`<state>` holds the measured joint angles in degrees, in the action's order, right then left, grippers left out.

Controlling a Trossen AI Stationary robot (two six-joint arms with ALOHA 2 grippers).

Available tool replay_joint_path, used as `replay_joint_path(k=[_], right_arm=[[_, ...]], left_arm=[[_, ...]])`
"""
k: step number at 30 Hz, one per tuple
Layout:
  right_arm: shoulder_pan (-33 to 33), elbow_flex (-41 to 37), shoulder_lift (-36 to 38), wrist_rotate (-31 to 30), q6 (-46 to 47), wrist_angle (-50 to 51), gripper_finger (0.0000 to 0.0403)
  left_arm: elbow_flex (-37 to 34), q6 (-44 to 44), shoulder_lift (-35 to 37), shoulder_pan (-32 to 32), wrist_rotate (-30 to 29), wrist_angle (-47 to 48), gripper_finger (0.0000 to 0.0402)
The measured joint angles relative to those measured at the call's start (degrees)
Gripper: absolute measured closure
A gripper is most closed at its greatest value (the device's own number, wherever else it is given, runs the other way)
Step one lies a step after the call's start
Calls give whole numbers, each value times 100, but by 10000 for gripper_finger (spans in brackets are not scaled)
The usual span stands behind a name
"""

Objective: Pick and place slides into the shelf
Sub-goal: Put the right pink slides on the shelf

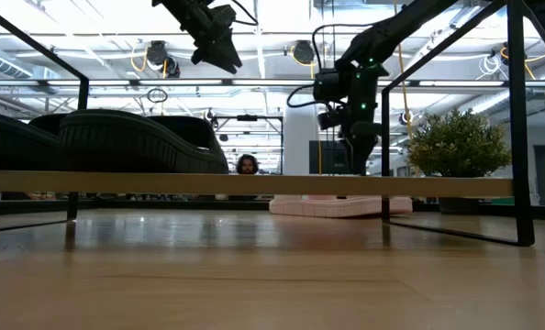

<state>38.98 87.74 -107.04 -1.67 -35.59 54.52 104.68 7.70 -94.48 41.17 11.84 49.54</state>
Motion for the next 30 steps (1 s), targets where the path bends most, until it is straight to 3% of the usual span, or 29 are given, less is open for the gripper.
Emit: replay_joint_path(k=[11,17,30], right_arm=[[-22,-651,-40,-36,-1,-453,206],[-189,-1118,-24,-781,-20,-1137,207],[-457,-1137,-37,-1629,-155,-1954,207]], left_arm=[[-2,25,0,-44,0,0,252],[-2,76,0,-115,-11,-2,252],[-3,81,0,-173,-197,-9,252]])
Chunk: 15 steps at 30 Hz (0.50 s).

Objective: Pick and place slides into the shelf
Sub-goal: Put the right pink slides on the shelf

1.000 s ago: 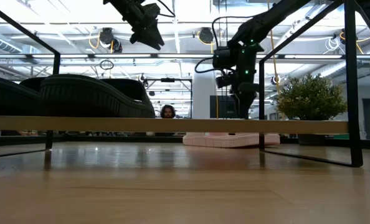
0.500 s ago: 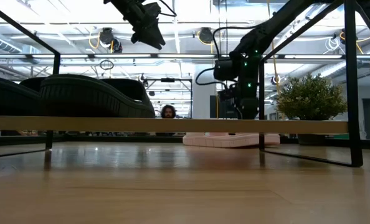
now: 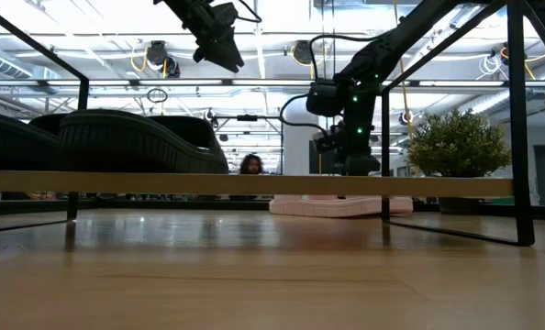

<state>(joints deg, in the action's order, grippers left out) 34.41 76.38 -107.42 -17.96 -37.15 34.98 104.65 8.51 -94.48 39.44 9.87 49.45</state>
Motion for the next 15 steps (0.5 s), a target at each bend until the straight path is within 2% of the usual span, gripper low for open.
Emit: replay_joint_path(k=[8,15], right_arm=[[11,0,0,13,10,-178,218],[11,-2,0,33,39,-299,302]], left_arm=[[-1,31,0,0,0,0,252],[-1,37,0,0,0,0,252]])
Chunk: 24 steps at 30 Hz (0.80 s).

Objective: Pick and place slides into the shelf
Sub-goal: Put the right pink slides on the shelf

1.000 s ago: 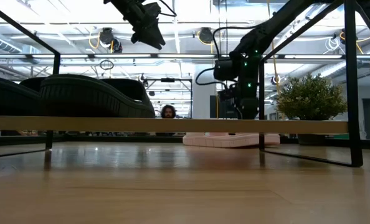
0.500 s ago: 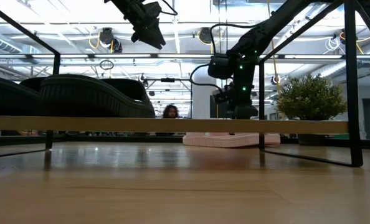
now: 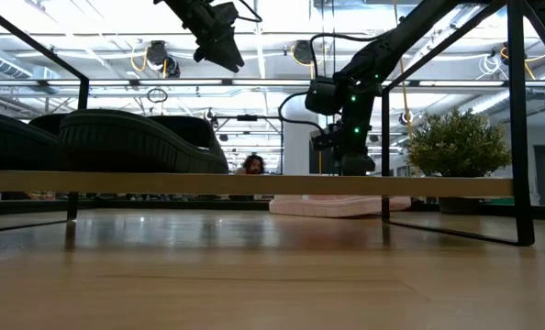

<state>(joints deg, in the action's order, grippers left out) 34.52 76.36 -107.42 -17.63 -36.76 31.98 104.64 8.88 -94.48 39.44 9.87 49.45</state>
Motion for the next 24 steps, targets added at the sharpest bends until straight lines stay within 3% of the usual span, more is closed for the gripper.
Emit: replay_joint_path(k=[7,13,19,24], right_arm=[[0,0,0,-26,147,-87,393],[-11,0,218,-410,174,-50,398],[-12,-2,905,-910,227,79,400],[-207,0,1707,-1637,201,148,401]], left_arm=[[0,-4,0,-54,0,0,252],[0,2,0,-130,2,1,252],[0,11,0,-168,-5,2,252],[0,167,0,-168,-493,7,252]])
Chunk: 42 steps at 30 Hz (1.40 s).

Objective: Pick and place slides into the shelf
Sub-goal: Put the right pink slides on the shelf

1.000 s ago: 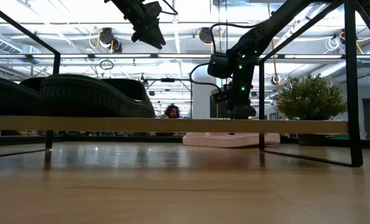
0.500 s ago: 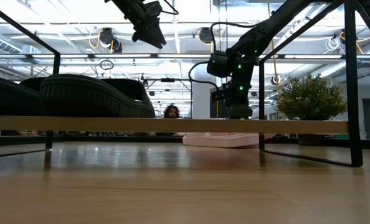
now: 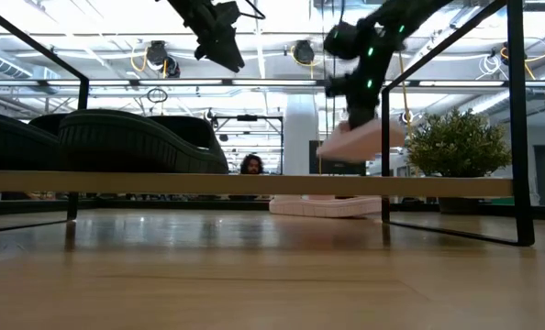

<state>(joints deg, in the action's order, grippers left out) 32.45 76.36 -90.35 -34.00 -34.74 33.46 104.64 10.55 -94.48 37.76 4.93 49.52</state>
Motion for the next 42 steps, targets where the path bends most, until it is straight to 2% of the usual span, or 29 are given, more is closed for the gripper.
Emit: replay_joint_path(k=[7,13,16,22,28,34,38,42], right_arm=[[-961,177,844,-812,42,-4,402],[-1942,739,929,-1345,388,-8,402],[-2402,902,931,-1423,421,54,402],[-3209,1093,922,-1589,1386,794,402],[-3978,1117,874,-1379,2583,1047,402],[-4348,1119,699,-898,3825,454,403],[-4383,1121,586,-164,4567,-40,403],[-4386,1118,498,447,5457,36,403]], left_arm=[[0,115,0,145,-546,47,252],[0,-270,0,290,-554,127,252],[0,-597,24,318,-555,445,252],[-6,-1387,75,204,-549,1287,252],[-7,-1421,140,-13,-549,1547,252],[-2,-1052,196,-77,-739,1569,252],[-2,-767,266,-68,-805,1718,252],[-2,-532,307,-66,-811,1837,252]])
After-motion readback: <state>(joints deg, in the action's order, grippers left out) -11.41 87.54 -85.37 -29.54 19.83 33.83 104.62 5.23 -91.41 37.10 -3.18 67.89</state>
